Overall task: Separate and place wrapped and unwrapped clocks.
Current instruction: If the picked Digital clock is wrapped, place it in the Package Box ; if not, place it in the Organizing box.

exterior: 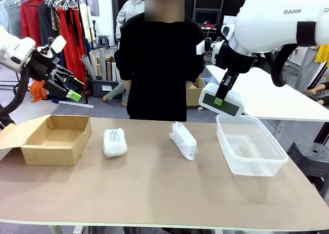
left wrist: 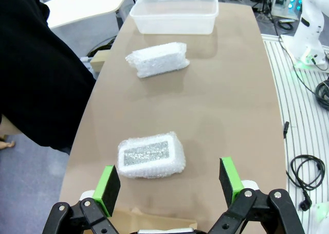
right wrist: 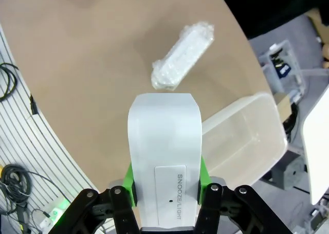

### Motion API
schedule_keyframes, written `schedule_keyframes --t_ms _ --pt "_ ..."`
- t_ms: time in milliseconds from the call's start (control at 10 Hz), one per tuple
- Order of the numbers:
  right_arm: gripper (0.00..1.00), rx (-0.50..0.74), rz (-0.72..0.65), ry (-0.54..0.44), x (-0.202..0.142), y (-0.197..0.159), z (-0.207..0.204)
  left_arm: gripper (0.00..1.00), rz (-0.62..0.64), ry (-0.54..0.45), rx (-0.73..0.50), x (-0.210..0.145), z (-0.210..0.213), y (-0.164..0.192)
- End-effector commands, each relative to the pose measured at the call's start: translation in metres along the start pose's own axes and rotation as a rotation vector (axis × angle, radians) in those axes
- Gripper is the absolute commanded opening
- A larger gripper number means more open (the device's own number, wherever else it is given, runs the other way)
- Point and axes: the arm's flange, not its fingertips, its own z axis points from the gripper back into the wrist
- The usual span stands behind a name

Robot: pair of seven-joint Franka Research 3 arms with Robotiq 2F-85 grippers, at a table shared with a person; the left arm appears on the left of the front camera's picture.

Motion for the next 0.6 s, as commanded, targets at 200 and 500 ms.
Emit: schedule_keyframes --t_ms 200,500 --pt "0.00 0.002 0.004 0.000 0.001 0.002 -0.001 1.00 0.002 -0.010 0.001 0.002 0.000 -0.001" --pt "0.00 0.023 -0.175 -0.045 -0.010 -0.041 -0.035 1.00 0.002 -0.010 0.001 0.002 0.000 -0.001"
